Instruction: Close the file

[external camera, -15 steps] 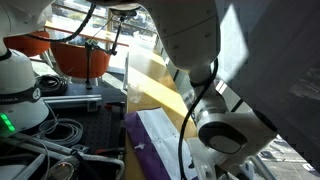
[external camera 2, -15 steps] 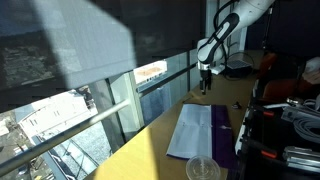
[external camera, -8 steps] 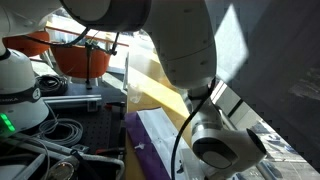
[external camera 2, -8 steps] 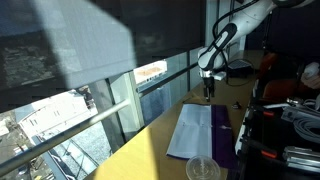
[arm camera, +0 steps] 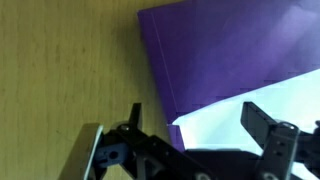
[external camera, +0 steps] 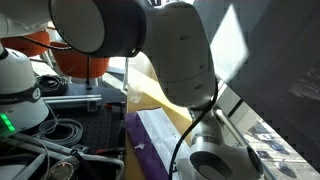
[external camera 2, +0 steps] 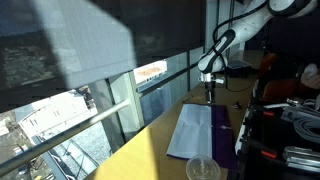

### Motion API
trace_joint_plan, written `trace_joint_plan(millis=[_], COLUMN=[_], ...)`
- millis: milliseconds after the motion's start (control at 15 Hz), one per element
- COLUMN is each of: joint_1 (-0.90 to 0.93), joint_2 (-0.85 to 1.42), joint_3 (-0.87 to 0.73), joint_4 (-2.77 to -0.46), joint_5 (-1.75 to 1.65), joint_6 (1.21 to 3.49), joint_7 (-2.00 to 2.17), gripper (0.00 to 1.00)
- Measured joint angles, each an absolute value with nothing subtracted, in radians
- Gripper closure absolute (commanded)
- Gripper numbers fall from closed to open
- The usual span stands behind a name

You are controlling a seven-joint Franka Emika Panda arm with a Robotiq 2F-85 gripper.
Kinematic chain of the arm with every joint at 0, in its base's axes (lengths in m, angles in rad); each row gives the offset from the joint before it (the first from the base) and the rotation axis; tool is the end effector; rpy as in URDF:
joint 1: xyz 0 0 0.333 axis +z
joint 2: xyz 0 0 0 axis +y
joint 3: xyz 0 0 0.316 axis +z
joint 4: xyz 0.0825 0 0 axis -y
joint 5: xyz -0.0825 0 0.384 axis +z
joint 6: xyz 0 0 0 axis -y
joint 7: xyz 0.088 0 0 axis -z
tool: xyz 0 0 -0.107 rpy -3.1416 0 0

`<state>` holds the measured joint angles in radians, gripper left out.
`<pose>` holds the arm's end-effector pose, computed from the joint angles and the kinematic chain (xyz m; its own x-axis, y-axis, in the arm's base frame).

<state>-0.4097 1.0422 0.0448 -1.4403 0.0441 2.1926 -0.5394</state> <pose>0.6241 -0.2405 0.0410 0.9663 0.1457 -0.2122 0.1021 -0.9737 -0.2035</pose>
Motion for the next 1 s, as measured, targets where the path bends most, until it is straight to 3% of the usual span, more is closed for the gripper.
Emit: trace_joint_plan(millis=[1000], joint_1=[-0.455], joint_2=[1.078], joint_3=[0.09], joint_4=[-1.379], joint_5=[0.116], joint_6=[2.063], joint_7=[-0.801], gripper=[0.0])
